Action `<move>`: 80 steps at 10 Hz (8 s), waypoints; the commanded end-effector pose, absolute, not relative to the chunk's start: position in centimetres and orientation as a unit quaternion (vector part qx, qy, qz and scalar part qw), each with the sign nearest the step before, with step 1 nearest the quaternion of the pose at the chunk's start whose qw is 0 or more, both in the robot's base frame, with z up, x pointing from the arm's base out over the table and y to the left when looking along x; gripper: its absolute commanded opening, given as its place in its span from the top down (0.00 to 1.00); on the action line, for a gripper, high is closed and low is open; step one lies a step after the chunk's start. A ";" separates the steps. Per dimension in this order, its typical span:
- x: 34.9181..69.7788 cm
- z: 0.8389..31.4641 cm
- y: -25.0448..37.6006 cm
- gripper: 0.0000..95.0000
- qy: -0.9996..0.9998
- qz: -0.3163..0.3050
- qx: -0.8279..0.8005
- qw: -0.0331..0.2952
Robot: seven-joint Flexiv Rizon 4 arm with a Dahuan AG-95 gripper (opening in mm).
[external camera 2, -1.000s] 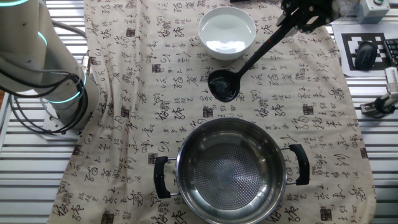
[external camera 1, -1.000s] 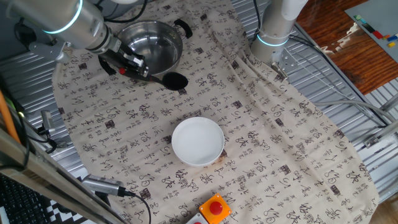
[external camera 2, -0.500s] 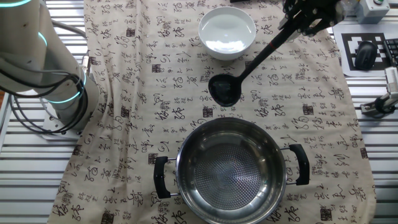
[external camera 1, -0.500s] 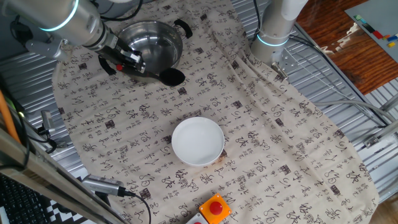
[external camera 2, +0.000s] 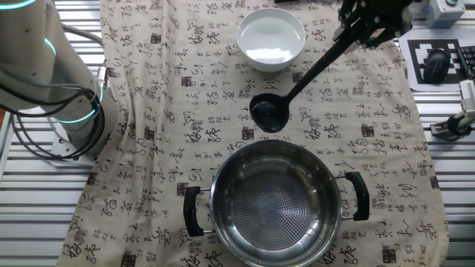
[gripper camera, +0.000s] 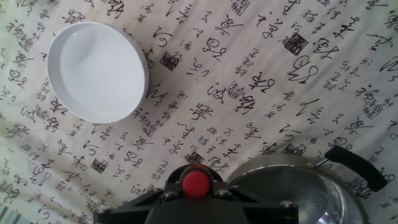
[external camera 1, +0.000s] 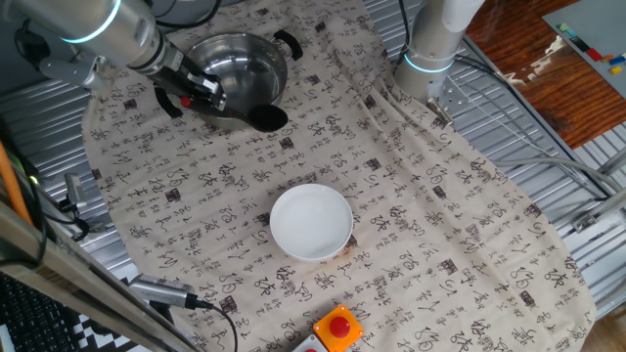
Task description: Scoop water with a large spoon from one bowl to another
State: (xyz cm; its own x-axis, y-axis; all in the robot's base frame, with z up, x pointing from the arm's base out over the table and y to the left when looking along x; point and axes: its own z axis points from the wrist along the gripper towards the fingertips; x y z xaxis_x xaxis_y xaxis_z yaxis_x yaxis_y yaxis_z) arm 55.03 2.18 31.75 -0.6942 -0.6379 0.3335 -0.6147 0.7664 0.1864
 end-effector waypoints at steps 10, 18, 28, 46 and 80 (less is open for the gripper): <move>55.2 31.4 1.3 1.00 -0.919 -0.032 0.345 0.187; 55.2 31.4 1.3 1.00 -0.925 -0.036 0.330 0.185; 55.2 31.4 1.3 1.00 -0.935 -0.030 0.302 0.183; 54.3 30.8 -3.3 1.00 -0.924 -0.029 0.335 0.183; 55.2 29.9 -8.5 1.00 -0.910 -0.082 0.375 0.159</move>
State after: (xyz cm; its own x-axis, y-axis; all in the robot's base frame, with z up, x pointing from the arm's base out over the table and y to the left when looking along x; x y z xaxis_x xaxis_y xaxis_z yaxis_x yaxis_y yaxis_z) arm 55.12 -8.59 29.86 -0.6685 -0.7083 0.2267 -0.6562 0.7052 0.2684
